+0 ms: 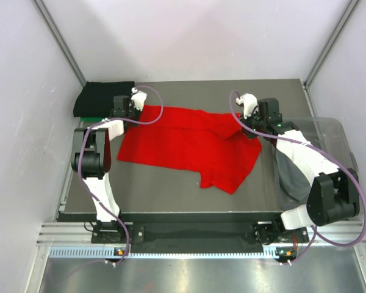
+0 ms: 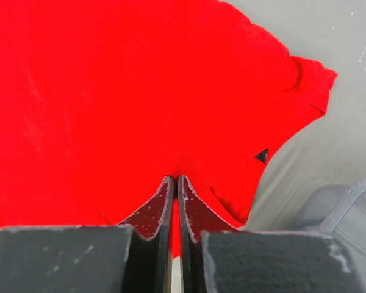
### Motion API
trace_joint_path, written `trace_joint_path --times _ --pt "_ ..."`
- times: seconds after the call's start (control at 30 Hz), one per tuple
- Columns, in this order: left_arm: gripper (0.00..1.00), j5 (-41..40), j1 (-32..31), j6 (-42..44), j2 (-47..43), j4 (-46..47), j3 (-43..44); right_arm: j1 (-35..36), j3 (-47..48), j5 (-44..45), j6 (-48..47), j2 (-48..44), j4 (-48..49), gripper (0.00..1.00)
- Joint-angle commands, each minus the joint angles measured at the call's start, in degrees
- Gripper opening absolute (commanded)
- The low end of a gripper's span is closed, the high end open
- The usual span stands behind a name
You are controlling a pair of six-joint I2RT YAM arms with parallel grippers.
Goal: Fold and stack the t-shirts
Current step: Fold the tshirt
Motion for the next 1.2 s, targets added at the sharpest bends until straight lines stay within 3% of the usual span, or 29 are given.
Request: trace_joint_path --times 0.0,0.23,1.17 --pt "0.07 0.7 0.0 -1.1 1.7 0.9 2.0 0.8 1.7 -0.8 0.4 0.0 1.9 0.00" --pt "0.04 0.3 0.0 -1.5 3.7 -1.4 5.3 0.8 1.6 -0.7 0.5 0.0 2.3 0.00" --pt "0.00 -6.5 0.0 2.0 2.4 -8.4 3.5 0.7 2.2 2.5 -0.2 2.0 4.0 0.00"
